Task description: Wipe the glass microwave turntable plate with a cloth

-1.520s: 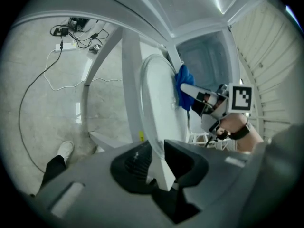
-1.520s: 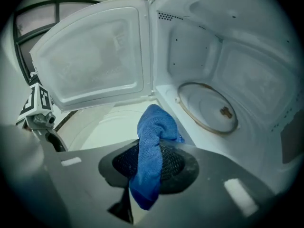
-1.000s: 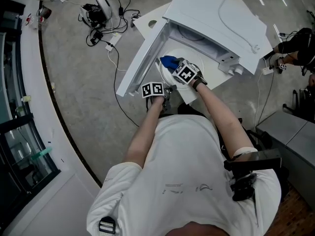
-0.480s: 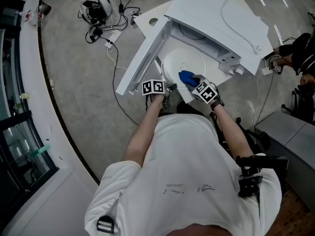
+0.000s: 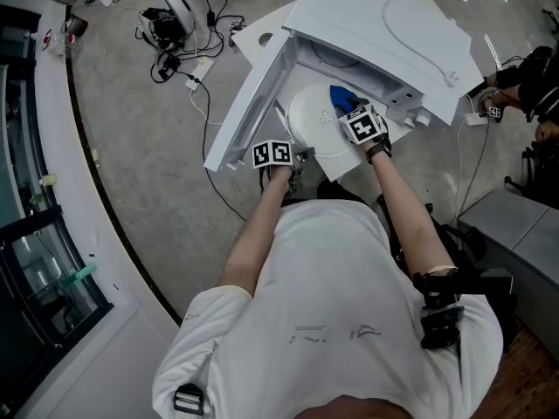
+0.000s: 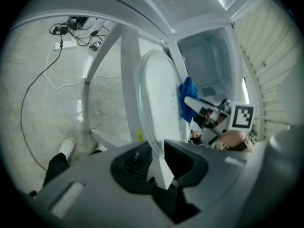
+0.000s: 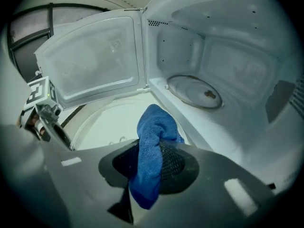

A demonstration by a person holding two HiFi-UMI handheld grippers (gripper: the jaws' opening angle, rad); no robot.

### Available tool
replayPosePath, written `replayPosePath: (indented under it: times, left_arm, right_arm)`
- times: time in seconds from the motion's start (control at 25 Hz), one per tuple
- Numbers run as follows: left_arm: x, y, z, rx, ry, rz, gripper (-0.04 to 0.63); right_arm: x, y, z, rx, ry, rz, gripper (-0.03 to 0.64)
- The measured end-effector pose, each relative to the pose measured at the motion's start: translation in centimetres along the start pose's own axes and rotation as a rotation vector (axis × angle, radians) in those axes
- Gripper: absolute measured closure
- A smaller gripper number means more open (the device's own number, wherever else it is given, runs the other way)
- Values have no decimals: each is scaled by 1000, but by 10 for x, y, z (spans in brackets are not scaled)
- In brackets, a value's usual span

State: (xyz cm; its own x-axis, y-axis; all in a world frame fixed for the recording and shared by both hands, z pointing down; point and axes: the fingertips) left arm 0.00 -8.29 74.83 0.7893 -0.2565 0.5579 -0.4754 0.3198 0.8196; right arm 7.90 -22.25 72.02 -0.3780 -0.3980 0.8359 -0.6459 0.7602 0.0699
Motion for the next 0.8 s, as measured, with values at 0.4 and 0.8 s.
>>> replayPosePath:
  times: [0.4,0.8]
  left_arm:
    - [-1,0,1,-7,-6,-4,515]
    - [-1,1,1,17,-6,-20,514]
  right_arm:
    - [10,62,44,-182,-77,87,517]
    - [-19,111,-10,-87,-111,134,518]
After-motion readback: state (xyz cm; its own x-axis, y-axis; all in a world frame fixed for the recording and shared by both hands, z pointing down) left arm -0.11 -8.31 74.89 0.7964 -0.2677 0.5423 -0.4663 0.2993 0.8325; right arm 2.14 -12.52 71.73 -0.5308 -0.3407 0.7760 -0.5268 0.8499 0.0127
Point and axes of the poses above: the fingertips, and each gripper's own axes: x forward along the fingers, y to its left, z out of its top, and after that the axes turned 10 degrees about -x, right-handed
